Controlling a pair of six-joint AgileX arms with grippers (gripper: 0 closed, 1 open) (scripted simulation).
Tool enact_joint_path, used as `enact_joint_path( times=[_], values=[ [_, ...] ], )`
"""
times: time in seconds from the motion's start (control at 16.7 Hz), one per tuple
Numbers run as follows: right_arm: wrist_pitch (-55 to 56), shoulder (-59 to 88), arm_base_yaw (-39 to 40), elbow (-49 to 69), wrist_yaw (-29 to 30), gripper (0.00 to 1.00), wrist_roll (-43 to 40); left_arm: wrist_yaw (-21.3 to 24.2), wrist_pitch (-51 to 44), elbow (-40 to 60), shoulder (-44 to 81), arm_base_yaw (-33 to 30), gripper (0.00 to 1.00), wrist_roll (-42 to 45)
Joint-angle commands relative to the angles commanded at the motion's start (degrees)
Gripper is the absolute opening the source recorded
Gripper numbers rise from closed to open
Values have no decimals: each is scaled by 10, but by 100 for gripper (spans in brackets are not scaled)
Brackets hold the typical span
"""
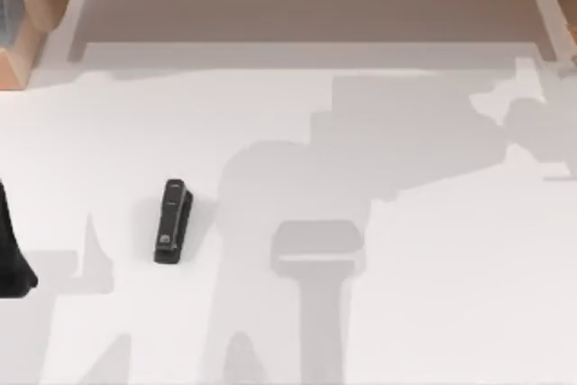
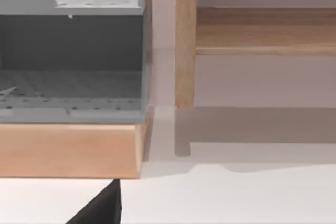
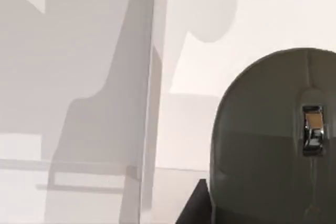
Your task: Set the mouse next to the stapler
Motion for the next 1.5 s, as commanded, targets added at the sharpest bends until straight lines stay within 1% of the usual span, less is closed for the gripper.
enact_joint_path(
  times=[0.18,0.42,0.72,0.96,1.14,1.26,1.5],
  values=[
    [-16,-39,70,-26,7,0,91,0,0,0,0,0,100,0],
    [-7,-46,189,-58,17,0,231,0,0,0,0,0,100,0],
    [39,-3,357,-89,31,0,412,0,0,0,0,0,100,0],
    [85,50,480,-105,43,0,539,0,0,0,0,0,100,0],
    [116,88,552,-112,50,0,612,0,0,0,0,0,100,0],
    [132,107,586,-115,53,0,646,0,0,0,0,0,100,0],
    [144,122,610,-117,56,0,669,0,0,0,0,0,100,0]
  ],
)
